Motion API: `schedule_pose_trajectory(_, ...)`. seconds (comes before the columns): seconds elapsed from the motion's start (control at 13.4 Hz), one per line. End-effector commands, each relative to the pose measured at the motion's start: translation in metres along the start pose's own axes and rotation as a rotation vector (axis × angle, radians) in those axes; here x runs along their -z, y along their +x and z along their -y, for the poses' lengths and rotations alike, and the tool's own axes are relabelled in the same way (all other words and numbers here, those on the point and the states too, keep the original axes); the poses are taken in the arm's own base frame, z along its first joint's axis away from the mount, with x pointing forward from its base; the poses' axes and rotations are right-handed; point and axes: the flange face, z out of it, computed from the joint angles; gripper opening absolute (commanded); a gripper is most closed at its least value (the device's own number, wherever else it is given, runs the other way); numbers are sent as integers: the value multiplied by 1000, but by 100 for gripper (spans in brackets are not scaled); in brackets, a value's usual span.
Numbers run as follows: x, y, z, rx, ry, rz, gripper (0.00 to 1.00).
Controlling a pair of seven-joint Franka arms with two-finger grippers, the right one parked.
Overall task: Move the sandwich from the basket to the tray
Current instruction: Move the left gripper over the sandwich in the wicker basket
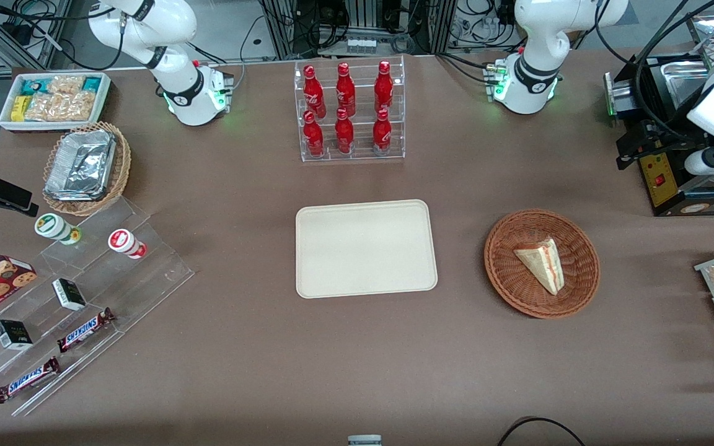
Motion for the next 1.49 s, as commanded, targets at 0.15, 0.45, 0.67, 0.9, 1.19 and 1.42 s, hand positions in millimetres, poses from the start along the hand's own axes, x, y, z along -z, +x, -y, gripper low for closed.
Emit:
schedule_pose_trajectory(0.15, 1, -2, -2, 1, 2, -7, 100)
schedule_pose_trajectory(0.45, -44, 18, -1, 3, 67, 58, 100)
schedule_pose_trajectory(0.67, -100, 27, -1, 45, 64, 22, 100)
schedule_pose_trajectory(0.9, -145, 30, -5, 173, 49, -20, 100)
schedule_pose_trajectory(1.19, -209, 22, -11, 306, 20, -91, 100)
schedule_pose_trajectory(1.42, -255, 7, -21, 358, -3, -138, 100)
